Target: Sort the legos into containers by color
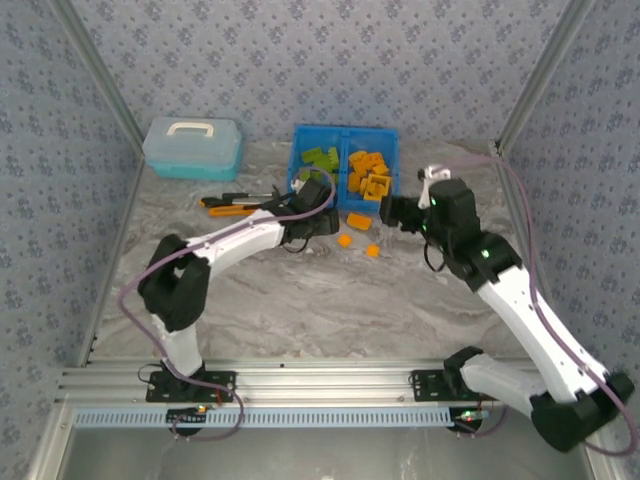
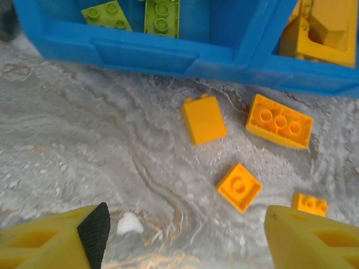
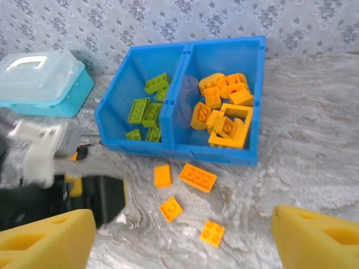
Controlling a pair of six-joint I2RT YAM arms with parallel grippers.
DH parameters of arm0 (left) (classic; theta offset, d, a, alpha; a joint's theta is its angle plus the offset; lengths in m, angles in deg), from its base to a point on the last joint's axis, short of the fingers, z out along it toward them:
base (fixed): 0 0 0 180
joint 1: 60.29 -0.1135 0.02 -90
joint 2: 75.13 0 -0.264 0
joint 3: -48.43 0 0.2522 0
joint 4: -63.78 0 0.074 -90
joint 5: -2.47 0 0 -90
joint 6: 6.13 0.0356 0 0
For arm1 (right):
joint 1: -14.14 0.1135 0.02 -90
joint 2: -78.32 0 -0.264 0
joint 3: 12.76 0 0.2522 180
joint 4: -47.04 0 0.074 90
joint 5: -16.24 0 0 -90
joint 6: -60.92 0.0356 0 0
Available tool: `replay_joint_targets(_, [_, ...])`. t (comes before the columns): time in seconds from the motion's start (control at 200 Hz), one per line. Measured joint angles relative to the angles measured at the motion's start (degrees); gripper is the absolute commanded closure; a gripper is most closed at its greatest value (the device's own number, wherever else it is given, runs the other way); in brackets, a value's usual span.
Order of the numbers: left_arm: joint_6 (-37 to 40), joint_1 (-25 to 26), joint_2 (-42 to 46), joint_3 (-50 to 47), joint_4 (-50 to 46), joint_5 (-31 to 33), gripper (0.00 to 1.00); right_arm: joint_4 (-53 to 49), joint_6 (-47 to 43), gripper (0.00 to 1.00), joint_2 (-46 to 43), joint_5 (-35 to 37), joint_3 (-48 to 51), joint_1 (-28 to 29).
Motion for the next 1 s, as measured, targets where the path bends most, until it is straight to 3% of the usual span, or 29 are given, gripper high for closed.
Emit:
replay_joint_targets(0.095, [-1.05, -0.52, -5.44, 5.46, -0.96, 0.0, 0.34, -2.03, 0.72, 0.0, -6.1, 1.25, 3.87, 0.0])
replay_joint_targets(0.275, [-2.38, -1.36, -13.33, 12.48, -3.02, 0.48, 0.39, -6.1, 1.9, 0.0, -12.57, 3.41, 8.7, -0.48])
replay_joint_targets(0.715, [-1.88, -1.77, -24.28, 24.3, -6.73, 1.66, 0.42, -8.22, 2.32, 0.0, -12.04, 3.85, 9.29, -1.7])
replay_joint_targets(0.999, [-1.62, -1.7, -25.92, 24.79, -7.69, 1.01, 0.53, -9.05, 2.64, 0.0, -12.04, 3.91, 9.29, -1.97])
